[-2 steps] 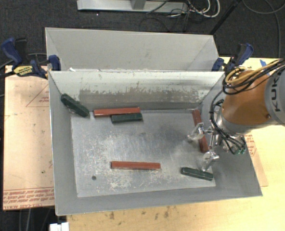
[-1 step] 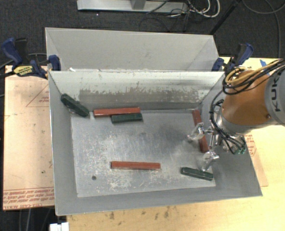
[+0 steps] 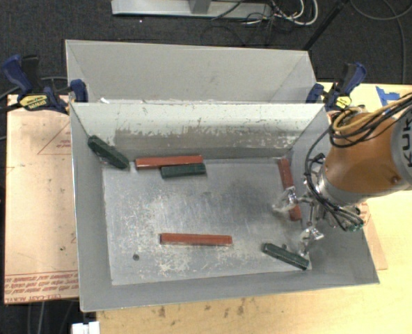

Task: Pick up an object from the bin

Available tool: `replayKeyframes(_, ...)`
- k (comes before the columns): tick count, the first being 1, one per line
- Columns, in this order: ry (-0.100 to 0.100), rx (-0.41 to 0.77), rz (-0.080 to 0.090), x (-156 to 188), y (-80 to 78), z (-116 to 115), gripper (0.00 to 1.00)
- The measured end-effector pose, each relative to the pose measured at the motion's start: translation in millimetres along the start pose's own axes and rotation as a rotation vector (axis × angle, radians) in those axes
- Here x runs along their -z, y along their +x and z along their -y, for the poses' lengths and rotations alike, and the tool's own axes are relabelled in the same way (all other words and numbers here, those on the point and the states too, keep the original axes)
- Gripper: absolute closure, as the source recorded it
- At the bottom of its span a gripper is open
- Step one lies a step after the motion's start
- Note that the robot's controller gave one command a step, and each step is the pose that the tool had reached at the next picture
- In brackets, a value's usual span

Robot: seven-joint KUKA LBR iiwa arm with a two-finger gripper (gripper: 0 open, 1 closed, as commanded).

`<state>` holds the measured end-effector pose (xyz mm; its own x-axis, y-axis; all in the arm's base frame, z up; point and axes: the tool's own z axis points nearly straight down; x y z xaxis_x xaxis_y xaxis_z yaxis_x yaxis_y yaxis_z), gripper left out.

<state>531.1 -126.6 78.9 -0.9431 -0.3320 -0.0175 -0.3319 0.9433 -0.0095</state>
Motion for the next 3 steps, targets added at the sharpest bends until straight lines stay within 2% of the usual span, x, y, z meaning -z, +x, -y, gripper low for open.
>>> replayKeyframes(1,0.008,0.206,0.026,5,30.9,-11,0.00)
replayKeyframes(2,0.003,0.080,0.004,-1,29.1,-36,1.00)
replayKeyframes(3,0.011,0.080,0.033,1,21.2,-36,0.00)
